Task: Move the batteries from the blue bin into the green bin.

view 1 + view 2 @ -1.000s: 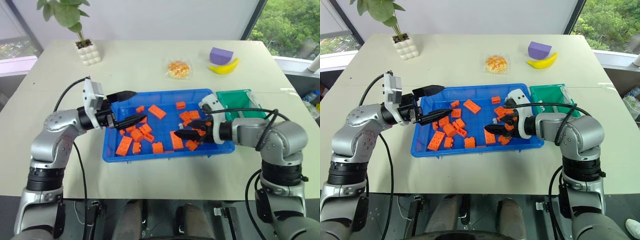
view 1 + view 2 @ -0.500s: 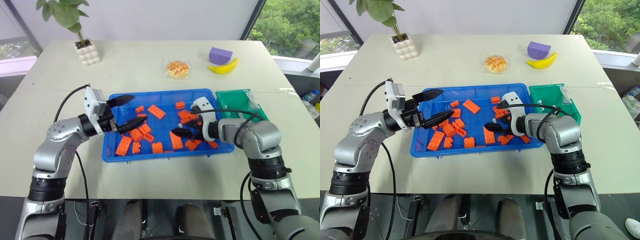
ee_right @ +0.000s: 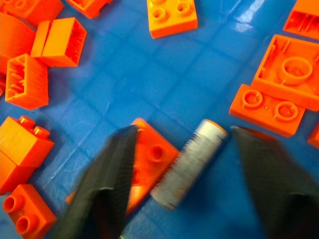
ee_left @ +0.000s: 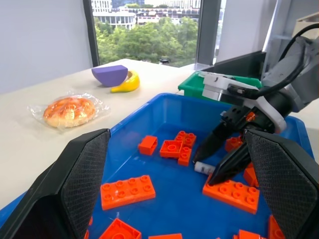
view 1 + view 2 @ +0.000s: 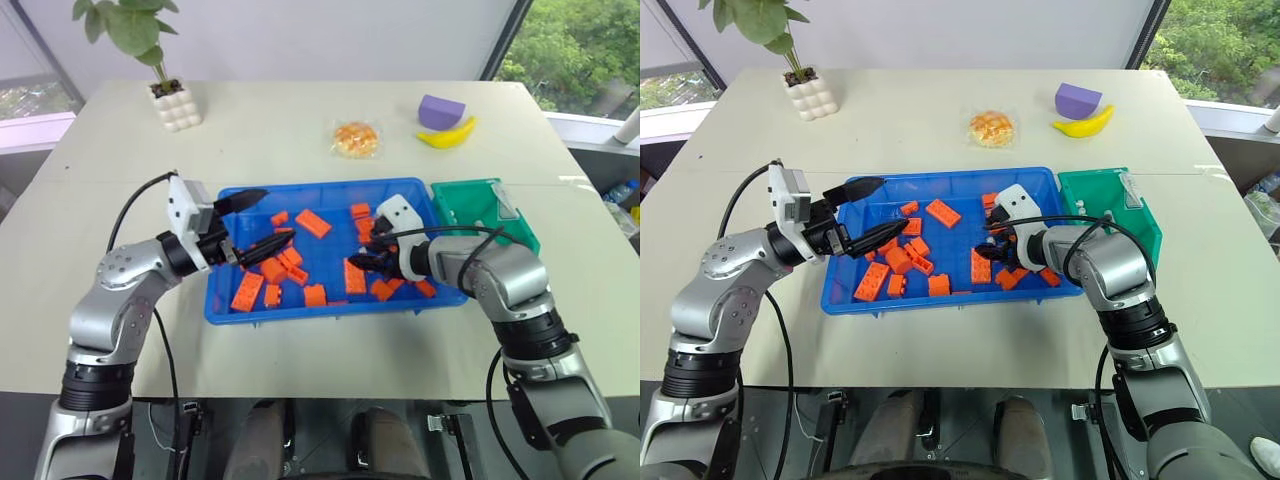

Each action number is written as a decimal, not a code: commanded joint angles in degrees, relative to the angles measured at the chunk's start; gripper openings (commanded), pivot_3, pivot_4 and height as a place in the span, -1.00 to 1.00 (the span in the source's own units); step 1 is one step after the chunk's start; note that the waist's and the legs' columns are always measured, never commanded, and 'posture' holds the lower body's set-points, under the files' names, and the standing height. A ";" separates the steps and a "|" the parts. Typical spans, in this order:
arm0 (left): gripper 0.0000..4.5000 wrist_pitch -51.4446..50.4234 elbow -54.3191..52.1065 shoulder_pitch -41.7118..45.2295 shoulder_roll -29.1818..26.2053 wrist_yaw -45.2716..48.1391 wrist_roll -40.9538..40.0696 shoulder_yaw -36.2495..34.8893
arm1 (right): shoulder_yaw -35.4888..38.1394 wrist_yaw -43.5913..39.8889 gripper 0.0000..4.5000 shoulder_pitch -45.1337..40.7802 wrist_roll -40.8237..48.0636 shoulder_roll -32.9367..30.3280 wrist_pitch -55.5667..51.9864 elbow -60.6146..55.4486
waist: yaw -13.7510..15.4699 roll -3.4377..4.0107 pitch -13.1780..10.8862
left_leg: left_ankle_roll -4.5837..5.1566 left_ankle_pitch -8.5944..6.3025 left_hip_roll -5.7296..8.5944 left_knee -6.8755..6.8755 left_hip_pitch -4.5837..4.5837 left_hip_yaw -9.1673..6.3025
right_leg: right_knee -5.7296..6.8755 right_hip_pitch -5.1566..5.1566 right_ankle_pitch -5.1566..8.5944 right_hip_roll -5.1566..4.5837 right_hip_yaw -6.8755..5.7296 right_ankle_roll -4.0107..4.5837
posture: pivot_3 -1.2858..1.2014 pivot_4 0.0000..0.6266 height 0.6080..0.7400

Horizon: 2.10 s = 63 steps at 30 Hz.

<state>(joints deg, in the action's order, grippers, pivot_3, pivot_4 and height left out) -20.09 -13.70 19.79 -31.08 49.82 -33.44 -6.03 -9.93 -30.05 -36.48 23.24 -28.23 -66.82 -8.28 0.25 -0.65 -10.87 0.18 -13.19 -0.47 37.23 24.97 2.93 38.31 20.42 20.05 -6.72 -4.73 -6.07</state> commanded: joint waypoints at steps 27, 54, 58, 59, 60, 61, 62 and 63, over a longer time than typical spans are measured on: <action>1.00 1.54 -0.79 -0.17 -0.35 -0.28 -0.45 -1.37 | -2.45 -18.32 0.50 -7.46 -0.08 -17.32 5.51 -6.96 | 0.23 0.00 0.00 | 0.01 -0.01 -0.01 -0.04 0.00 0.01 | -0.08 0.00 0.00 -0.02 0.00 0.00 | 0.03 -0.52 0.99; 1.00 -5.37 -6.72 -3.07 -8.19 3.16 -4.04 -2.00 | -13.18 -22.78 0.50 -0.84 -11.29 -17.81 18.13 0.31 | 0.07 0.00 0.00 | 0.01 -0.01 -0.02 -0.01 -0.01 0.00 | -0.09 -0.02 0.00 -0.02 -0.01 0.00 | 0.03 -0.52 0.99; 1.00 -8.70 -8.72 -4.36 -12.11 5.95 -6.10 -1.92 | -12.90 -23.00 0.50 -0.70 -12.03 -17.01 18.28 0.62 | -0.01 0.00 0.00 | 0.01 -0.01 -0.03 -0.01 -0.01 -0.01 | -0.10 -0.02 0.00 -0.01 -0.01 0.00 | 0.03 -0.52 0.99; 1.00 -9.37 -8.99 -4.67 -12.93 6.64 -6.40 -1.80 | -12.91 -23.01 0.50 -0.72 -12.23 -16.84 18.32 0.68 | 0.01 -0.01 0.00 | 0.01 -0.01 -0.03 -0.01 -0.01 -0.01 | -0.10 -0.03 0.00 -0.01 -0.01 0.00 | 0.03 -0.52 0.99; 1.00 -9.71 -9.16 -4.89 -13.51 7.14 -6.46 -1.66 | -12.89 -23.01 0.50 -0.75 -12.38 -16.67 18.32 0.76 | 0.02 -0.01 0.00 | 0.01 -0.01 -0.03 -0.01 -0.01 -0.01 | -0.10 -0.03 0.00 -0.01 -0.01 0.00 | 0.03 -0.52 0.99; 1.00 -9.84 -9.30 -5.04 -13.77 7.33 -6.37 -1.56 | -12.86 -23.07 0.50 -0.69 -12.56 -16.56 18.42 0.79 | 0.02 0.00 0.00 | 0.01 -0.01 -0.03 0.00 -0.01 -0.01 | -0.10 -0.04 0.00 -0.01 -0.01 0.00 | 0.03 -0.52 0.99; 1.00 -9.95 -9.41 -5.13 -13.90 7.42 -6.36 -1.53 | -12.83 -23.10 0.50 -0.65 -12.74 -16.44 18.48 0.81 | 0.03 -0.01 0.00 | 0.01 -0.01 -0.03 0.00 -0.01 0.00 | -0.10 -0.03 0.00 -0.01 -0.01 0.00 | 0.03 -0.52 0.99; 1.00 -10.02 -9.45 -5.15 -13.96 7.49 -6.37 -1.47 | -12.79 -23.12 0.50 -0.65 -12.86 -16.25 18.44 0.82 | 0.03 -0.01 0.01 | 0.01 -0.01 -0.03 0.00 -0.01 -0.01 | -0.10 -0.03 0.00 -0.01 -0.01 0.00 | 0.03 -0.52 0.99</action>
<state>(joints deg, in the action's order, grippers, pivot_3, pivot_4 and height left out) -29.98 -21.13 14.73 -44.51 56.91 -38.99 -6.49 -23.00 -53.16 -37.24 11.26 -44.87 -48.31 -7.64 0.29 -0.66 -10.87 0.18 -13.20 -0.50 37.23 24.96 2.92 38.20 20.39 20.05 -6.73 -4.74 -6.07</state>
